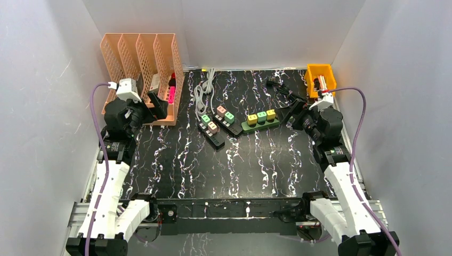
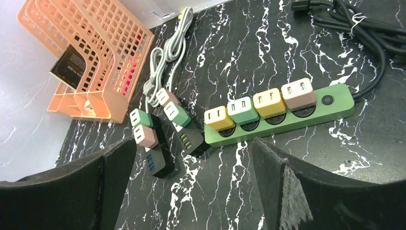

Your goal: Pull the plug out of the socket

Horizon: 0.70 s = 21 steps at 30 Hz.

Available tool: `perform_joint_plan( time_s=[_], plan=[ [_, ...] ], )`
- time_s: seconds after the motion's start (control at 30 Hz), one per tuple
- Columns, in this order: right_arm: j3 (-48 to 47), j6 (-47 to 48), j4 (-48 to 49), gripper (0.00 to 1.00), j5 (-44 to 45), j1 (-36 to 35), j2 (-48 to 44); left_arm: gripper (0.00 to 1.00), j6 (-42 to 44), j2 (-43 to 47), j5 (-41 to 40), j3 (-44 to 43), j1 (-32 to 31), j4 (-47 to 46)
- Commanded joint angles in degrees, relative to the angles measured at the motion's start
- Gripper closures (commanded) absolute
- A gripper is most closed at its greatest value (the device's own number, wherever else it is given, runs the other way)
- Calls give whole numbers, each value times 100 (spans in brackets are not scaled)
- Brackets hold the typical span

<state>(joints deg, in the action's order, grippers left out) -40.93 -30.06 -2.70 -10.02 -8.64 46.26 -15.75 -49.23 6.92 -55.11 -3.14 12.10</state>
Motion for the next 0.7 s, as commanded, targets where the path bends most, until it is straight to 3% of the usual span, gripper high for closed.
perform_joint_plan(
  time_s=[0.0, 0.13, 0.17, 0.27, 0.3, 0.5, 0.67],
  plan=[
    [-261, -89, 131, 2, -171, 29, 105, 2, -352, 196, 342, 44, -21, -209],
    [-246, -119, 206, 2, -27, -72, 459, 2, -191, 215, 1623, 83, -24, -227],
    [-291, -85, 197, 2, 1, -133, 559, 2, 58, 187, 2186, 84, -21, -218],
    [-489, 268, 150, 2, 292, -568, 802, 2, 1033, -123, 4895, -56, -30, 170],
    [-537, 405, 144, 2, 519, -814, 867, 2, 1159, -191, 5383, -69, -31, 189],
    [-931, 1406, 93, 2, 2145, -2717, 1538, 2, 805, -406, 4820, 18, -29, -187],
    [-1290, 2124, -20, 3, 2691, -3755, 2465, 1, -48, -1240, 3776, 182, -34, -680]
  ],
)
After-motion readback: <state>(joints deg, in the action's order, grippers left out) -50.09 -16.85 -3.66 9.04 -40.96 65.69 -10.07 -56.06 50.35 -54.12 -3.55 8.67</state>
